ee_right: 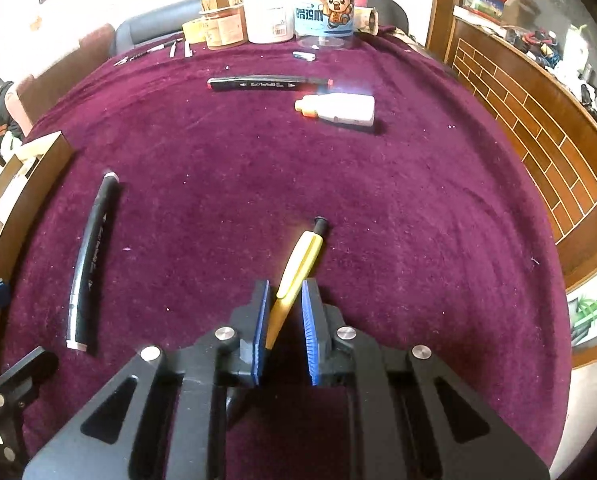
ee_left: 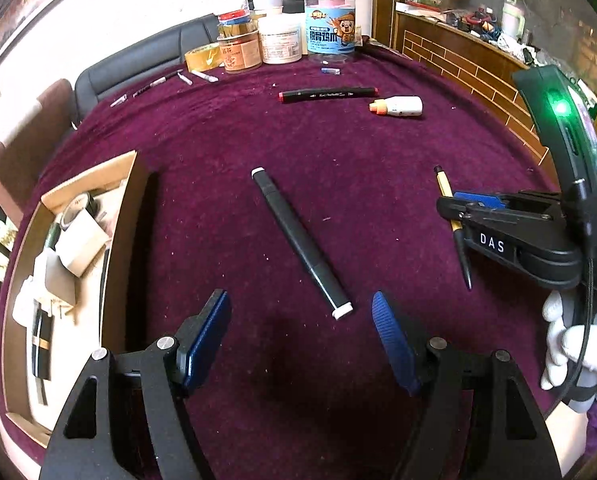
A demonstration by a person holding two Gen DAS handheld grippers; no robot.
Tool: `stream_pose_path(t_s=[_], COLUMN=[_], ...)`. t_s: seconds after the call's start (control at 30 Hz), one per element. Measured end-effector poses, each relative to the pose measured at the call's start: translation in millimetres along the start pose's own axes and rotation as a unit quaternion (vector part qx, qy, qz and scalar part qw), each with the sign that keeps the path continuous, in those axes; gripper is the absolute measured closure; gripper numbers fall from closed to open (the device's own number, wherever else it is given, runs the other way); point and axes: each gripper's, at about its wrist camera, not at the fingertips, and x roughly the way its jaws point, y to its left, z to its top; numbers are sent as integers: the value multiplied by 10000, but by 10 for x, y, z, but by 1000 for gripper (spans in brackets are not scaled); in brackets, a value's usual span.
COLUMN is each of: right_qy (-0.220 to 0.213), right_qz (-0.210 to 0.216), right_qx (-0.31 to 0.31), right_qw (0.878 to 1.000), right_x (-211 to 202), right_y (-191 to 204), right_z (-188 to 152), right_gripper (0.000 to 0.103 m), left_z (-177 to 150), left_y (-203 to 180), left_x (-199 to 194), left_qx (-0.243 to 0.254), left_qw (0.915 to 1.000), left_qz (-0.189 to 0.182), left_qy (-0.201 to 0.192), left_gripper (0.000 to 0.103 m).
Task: Organize rigid objects
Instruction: 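Close the left tool on the thick black marker while right tool holds the pencil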
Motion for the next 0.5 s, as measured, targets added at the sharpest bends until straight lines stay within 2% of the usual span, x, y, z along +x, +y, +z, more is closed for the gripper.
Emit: stream_pose_path(t_s=[0.5], right_qy=[-115], right_qz=[196], right_qx=[140], right_qw=[9996], right_x=[-4], right_y=[-71], right_z=[-36], right_gripper=[90], left_z=[49], left_y=[-47], left_x=[120], left_qx=[-20], left_qw=[9996], left_qz=[225], left_qy=[178], left_gripper=[36])
